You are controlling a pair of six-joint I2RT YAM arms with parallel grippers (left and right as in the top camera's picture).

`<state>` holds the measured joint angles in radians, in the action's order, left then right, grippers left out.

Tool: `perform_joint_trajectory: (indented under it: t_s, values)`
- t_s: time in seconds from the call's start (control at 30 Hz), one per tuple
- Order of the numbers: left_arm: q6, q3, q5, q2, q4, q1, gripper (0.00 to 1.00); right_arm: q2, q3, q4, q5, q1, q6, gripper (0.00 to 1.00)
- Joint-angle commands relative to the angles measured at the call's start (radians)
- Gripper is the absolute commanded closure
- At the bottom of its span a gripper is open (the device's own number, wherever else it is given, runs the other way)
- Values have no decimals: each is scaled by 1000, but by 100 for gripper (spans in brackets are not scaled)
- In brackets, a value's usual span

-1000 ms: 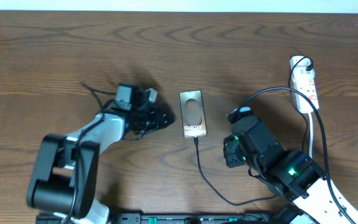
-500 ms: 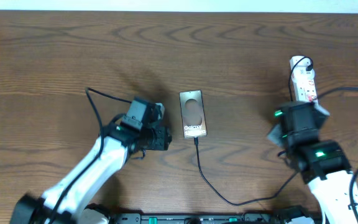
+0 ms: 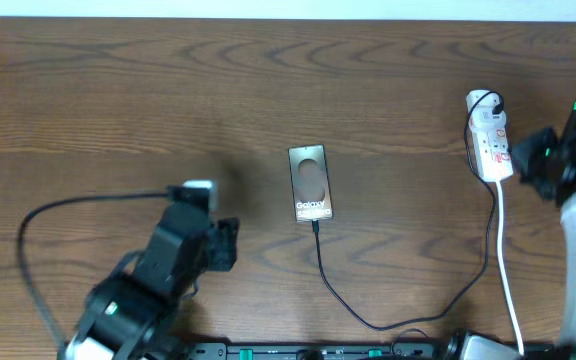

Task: Plug charger to phone and switch on socket

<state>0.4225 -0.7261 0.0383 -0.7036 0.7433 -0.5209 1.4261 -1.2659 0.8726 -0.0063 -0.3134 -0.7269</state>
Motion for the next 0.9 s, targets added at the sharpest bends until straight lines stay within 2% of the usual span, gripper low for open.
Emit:
perform_joint_trajectory:
  t_s: [0.0,0.2,0.3,0.57,0.87]
  values:
    - [38,0,105,84,68,-4,47,172,-166,51,-31,-6,18,99]
    - [74,0,138,146,197,-4,47,443,-430,183,-30,-7,11,99]
    - [74,0,138,145,222,-4,46,533,-499,215,-30,-7,-10,99]
    - [81,0,138,145,226,-4,46,671,-537,185,-31,-9,-36,99]
    - [81,0,138,145,244,-4,46,736,-537,124,-31,-32,-39,99]
